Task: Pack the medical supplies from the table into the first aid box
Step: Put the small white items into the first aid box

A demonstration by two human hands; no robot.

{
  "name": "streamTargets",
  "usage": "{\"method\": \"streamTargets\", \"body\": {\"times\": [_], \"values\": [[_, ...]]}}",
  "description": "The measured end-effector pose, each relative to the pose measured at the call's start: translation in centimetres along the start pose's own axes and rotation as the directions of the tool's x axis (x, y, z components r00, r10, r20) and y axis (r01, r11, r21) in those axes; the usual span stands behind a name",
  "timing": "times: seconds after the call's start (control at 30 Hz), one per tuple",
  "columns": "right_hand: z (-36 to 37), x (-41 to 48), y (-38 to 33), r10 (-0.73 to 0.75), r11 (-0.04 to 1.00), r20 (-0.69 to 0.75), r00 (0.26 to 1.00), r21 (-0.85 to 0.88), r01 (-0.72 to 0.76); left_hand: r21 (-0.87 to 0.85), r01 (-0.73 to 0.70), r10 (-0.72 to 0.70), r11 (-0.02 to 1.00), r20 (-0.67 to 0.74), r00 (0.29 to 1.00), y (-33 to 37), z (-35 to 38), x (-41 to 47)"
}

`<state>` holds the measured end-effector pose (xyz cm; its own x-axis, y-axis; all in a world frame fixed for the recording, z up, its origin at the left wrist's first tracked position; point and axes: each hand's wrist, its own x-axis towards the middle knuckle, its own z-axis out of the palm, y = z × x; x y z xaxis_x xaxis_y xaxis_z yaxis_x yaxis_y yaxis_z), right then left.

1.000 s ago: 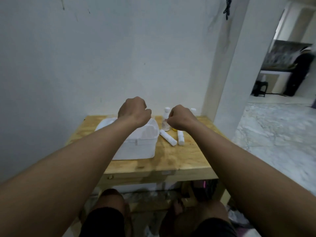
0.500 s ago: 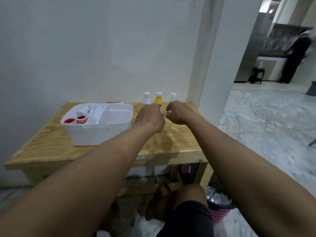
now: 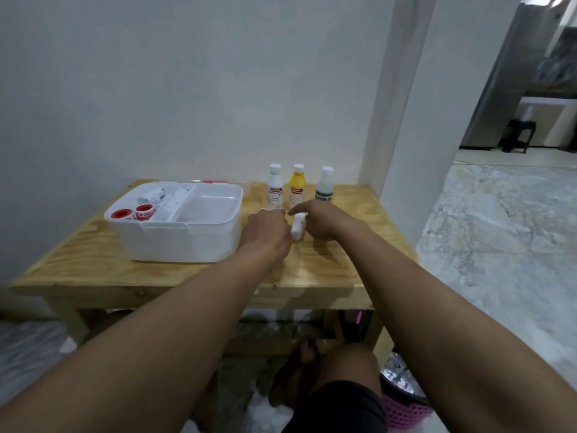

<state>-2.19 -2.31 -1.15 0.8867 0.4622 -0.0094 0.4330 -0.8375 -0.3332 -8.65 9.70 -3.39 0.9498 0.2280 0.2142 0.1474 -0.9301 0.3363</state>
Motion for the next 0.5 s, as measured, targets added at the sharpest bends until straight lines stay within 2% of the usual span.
{"method": "streamTargets", "body": {"times": [0.13,0.33,0.5], "values": [[0.1,0.5,0.2,0.008,1.000,0.054,0.999,0.015,-0.009,0.035,0.032,-0.033,0.999,0.017,0.999,-0.3,0.7,0.4],[-0.3,-0.3,0.7,0.047,0.993,0.024,0.999,0.106,-0.049,-0.025,0.119,-0.119,0.993,-0.018,0.993,0.3,1.1,0.6],[-0.8,-1.4,1.5,0.098,0.989,-0.010,0.995,0.117,-0.096,-0.022,0.134,-0.135,0.991,-0.037,0.990,1.1,0.6,0.3]]}}
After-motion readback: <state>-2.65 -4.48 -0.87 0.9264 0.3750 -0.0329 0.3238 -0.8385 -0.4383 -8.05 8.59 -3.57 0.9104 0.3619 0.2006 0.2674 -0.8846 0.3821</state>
